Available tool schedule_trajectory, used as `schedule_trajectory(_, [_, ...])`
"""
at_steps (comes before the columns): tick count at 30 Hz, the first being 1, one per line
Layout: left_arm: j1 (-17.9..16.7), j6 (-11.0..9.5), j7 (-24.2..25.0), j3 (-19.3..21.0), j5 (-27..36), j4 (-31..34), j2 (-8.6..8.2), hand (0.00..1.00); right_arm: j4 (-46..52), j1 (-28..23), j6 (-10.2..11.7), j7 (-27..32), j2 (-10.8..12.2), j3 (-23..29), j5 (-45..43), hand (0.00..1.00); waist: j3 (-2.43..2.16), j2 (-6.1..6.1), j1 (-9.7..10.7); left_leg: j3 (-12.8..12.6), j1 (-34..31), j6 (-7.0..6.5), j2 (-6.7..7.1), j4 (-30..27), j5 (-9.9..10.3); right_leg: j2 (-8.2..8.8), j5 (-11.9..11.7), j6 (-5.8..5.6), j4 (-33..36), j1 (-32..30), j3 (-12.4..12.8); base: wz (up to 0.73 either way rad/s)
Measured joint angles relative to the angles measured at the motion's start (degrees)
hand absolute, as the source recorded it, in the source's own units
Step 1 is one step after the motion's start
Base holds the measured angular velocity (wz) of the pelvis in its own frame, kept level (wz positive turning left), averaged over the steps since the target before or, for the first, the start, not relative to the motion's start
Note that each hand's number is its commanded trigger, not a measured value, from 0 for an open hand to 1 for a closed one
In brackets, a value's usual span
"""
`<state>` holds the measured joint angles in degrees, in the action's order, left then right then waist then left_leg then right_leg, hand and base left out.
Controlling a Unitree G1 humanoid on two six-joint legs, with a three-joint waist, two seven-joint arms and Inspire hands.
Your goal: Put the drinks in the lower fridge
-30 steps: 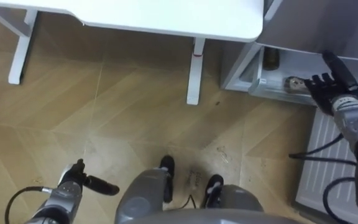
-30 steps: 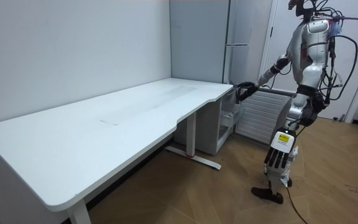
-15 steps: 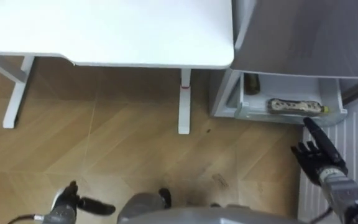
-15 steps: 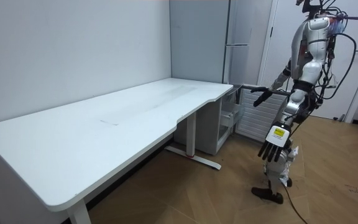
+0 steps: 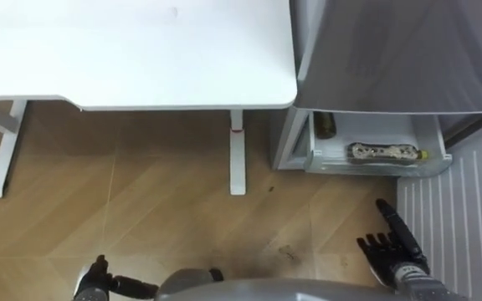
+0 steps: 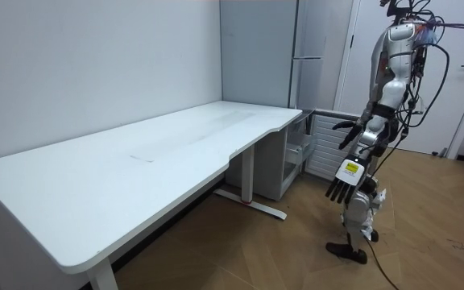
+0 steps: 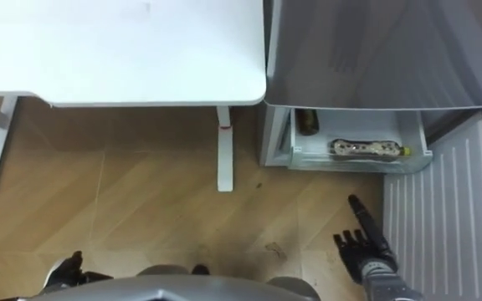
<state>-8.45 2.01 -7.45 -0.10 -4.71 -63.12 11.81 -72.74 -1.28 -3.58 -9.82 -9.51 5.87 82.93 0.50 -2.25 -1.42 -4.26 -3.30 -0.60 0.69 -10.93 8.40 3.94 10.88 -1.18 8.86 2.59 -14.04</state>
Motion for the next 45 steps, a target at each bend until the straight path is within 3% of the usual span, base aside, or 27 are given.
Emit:
schedule_trajectory(9, [-0.3,-0.4,-1.6,0.0,-2.3,-1.1,-0.04,0.0,-0.8,-1.7,0.5,-1.3,0.3,0.6,0.3,0.0,0.11,0.8,0.0,0.0,1.7,0.1,-0.09,0.1,0.4,-0.09,0.0,0.01,-0.1,2.1,-0.1,-0.01])
schedule_trajectory(11, [-1.5,-0.3,-1.6,0.0,-2.3,-1.7,-0.05,0.0,-0.8,-2.5,0.4,-1.3,0.4,1.7,0.6,0.0,-0.19,1.15,0.1,0.1,2.1,0.1,-0.21,-0.8,1.2,-0.17,0.0,0.0,-0.1,3.0,-0.1,0.0])
schedule_trajectory(22, [-4.0,0.8,0.2,2.5,-5.0,-2.6,-0.17,0.0,-0.3,-3.3,0.5,-0.9,0.7,4.3,1.0,0.0,-0.2,1.73,0.6,0.2,3.5,-0.13,-0.49,-4.7,3.2,-0.25,0.5,-0.29,-0.2,5.5,-0.3,0.01])
schedule_trajectory(26, [-4.1,1.6,0.4,2.6,-5.7,-2.5,-0.18,0.0,-0.6,-3.3,0.5,-0.8,0.7,6.5,2.6,0.0,-0.49,2.14,1.4,1.3,2.6,-0.31,-0.34,-5.9,3.6,-0.13,0.9,-0.52,0.2,5.4,-0.9,0.1])
schedule_trajectory(31, [-4.1,1.6,0.4,2.7,-6.2,-2.5,-0.09,0.0,-1.1,-2.7,0.4,-0.8,0.7,10.0,2.8,0.0,-0.56,2.29,2.4,1.9,1.8,-0.41,-0.02,-6.4,3.7,0.25,1.5,-0.66,1.3,4.6,-1.4,0.06])
schedule_trajectory(36, [-2.8,1.5,0.7,2.3,-6.3,-2.5,0.05,0.0,-1.0,0.5,0.6,-0.7,0.6,10.0,3.7,0.0,-0.59,2.54,2.5,1.4,-2.8,-0.45,-0.03,-8.5,3.8,1.21,3.4,-0.26,7.2,-1.8,-1.3,-0.01])
schedule_trajectory(39, [-0.7,1.5,1.1,2.0,-7.4,-2.4,0.05,0.0,-1.3,4.5,1.3,-0.8,0.5,9.8,5.1,0.0,0.01,3.24,2.0,1.3,-7.3,-0.52,-0.18,-11.1,3.8,1.67,4.5,0.07,11.7,-7.3,-0.3,-0.09])
schedule_trajectory(41, [1.8,0.7,0.8,1.9,-7.3,-2.1,0.09,0.0,-1.1,8.1,2.4,-0.7,0.4,9.5,6.8,0.0,0.7,3.96,1.2,1.2,-13.6,-0.69,-0.4,-15.7,4.4,2.22,5.5,0.48,17.4,-13.9,-0.1,0.0])
schedule_trajectory(43, [3.9,0.1,0.2,1.9,-7.2,-2.2,0.09,0.0,-1.2,10.6,3.1,0.0,0.3,9.4,6.8,0.0,1.19,3.91,0.9,1.0,-18.3,-0.88,-0.27,-19.4,4.6,3.15,6.7,0.67,22.8,-19.4,0.5,0.0])
schedule_trajectory(45, [5.8,-0.2,-1.0,1.4,-7.2,-2.2,0.09,0.0,-1.1,12.7,4.0,0.9,0.3,8.8,6.8,0.0,1.38,3.65,0.0,0.8,-23.5,-0.96,-0.15,-24.1,5.9,3.96,8.7,0.99,28.5,-25.4,1.4,-0.02])
